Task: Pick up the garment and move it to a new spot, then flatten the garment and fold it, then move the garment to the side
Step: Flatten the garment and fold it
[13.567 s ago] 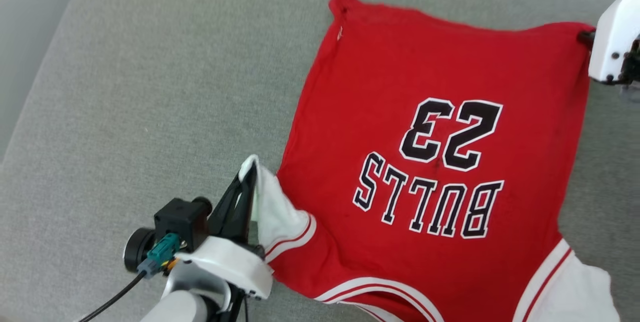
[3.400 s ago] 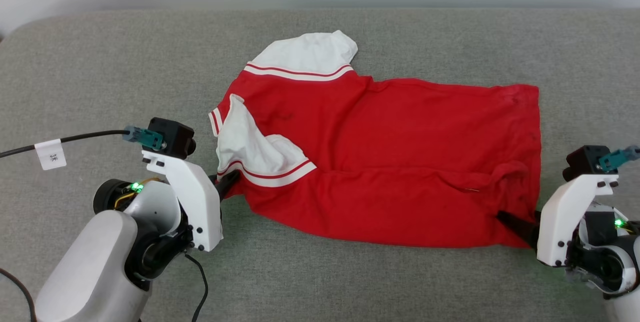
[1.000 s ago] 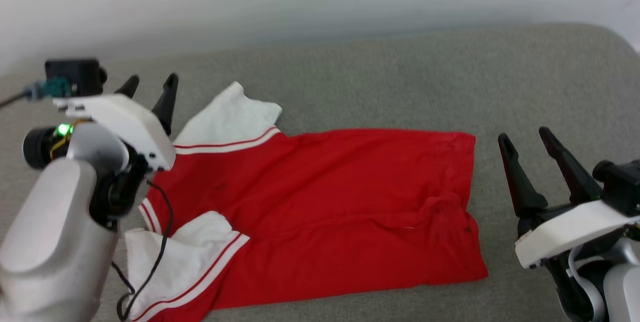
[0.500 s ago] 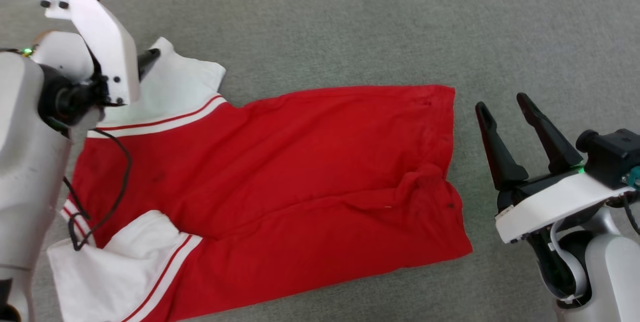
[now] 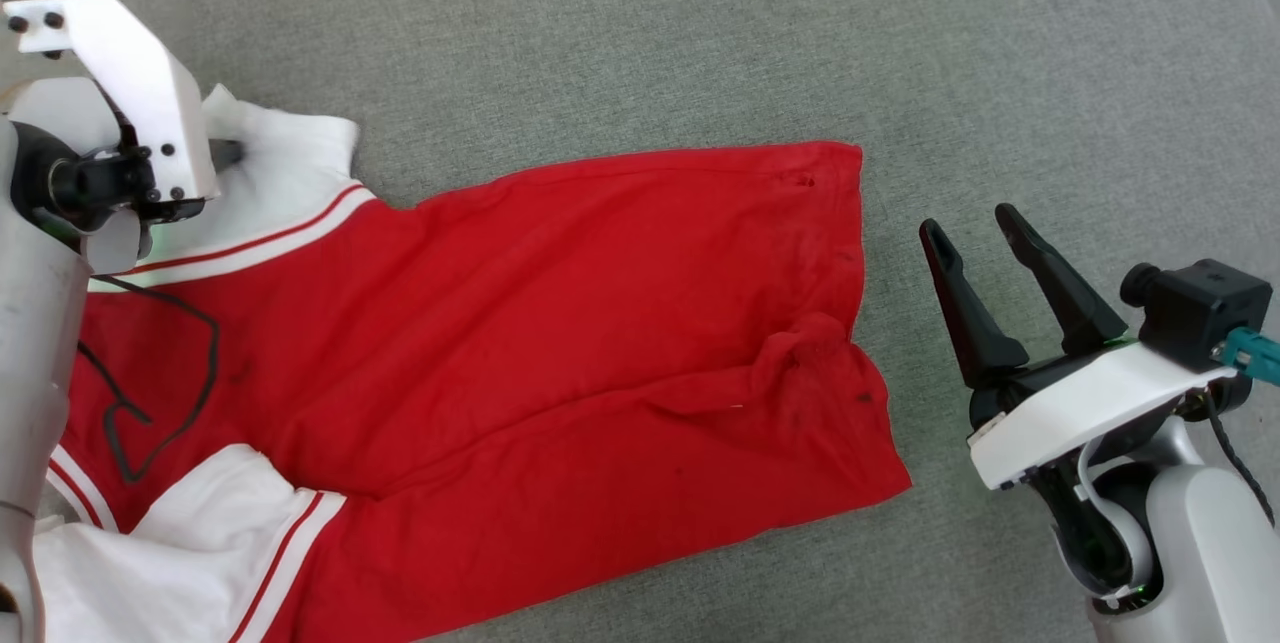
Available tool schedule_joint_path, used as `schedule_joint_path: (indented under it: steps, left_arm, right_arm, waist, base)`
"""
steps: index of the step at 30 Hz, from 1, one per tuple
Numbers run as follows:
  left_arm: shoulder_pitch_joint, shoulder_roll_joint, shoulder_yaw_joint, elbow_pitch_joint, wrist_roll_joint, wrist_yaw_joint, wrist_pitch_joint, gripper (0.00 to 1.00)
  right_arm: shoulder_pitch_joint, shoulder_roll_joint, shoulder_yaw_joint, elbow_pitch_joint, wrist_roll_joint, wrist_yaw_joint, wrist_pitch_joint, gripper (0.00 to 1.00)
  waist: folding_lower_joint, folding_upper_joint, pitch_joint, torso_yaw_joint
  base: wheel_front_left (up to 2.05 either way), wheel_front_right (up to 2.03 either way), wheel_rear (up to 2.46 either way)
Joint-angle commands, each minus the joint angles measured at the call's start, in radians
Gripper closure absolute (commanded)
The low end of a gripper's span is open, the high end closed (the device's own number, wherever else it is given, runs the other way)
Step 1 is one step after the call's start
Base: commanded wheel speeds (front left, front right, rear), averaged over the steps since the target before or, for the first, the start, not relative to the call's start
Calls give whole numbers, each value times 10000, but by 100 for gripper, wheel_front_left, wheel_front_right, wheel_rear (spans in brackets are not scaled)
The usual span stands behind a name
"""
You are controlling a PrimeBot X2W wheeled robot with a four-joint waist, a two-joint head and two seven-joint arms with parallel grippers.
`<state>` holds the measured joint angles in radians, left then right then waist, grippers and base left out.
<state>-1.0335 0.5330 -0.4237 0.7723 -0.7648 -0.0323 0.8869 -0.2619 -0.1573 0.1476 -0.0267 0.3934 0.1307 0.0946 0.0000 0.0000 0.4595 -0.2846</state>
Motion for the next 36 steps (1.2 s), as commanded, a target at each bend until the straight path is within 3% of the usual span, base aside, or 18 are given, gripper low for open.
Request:
schedule_joint_path:
  steps: [1,8,19,24,33,34,35,36]
  left_arm:
    - [990,-401,-224,631,-143,43,124,100]
    - [771,-555,-187,742,24,-41,-927,100]
    - [-308,-1326,-441,381,332,-475,-2452,100]
    - [-681,-1582,-598,119,383,-631,-2764,100]
    - [-789,-1698,-767,-33,354,-744,-3026,100]
    - [-780,-1713,-783,-32,343,-767,-3033,100]
    - [-759,-1725,-797,-16,326,-785,-3054,100]
    - [-733,-1727,-811,7,315,-798,-3067,100]
  right_arm:
    - [-186,-75,-3,48,217,0,27,0]
    - [-823,-409,-142,630,1154,0,718,0]
    - [-2991,-1424,-409,3164,2474,0,5458,0]
    - [-3781,-1406,-531,4059,2270,0,6632,0]
    - [-4443,-1104,-342,5951,1862,-1,7721,0]
    - [-4450,-1079,-233,6113,1780,-1,7819,63]
    - [-4443,-1035,-155,6281,1796,-1,7979,100]
    - [-4451,-987,-74,6392,1831,0,8114,100]
  waist:
    - [0,0,14,8]
    - [0,0,-318,362]
    - [0,0,-770,1775]
    - [0,0,-513,2251]
    - [0,0,-290,2612]
    - [0,0,-282,2636]
    - [0,0,-279,2657]
    - [0,0,-284,2670]
  base:
    - [0,0,0]
    - [0,0,0]
    - [0,0,0]
    - [0,0,0]
    - [0,0,0]
    - [0,0,0]
    - [0,0,0]
    - [0,0,0]
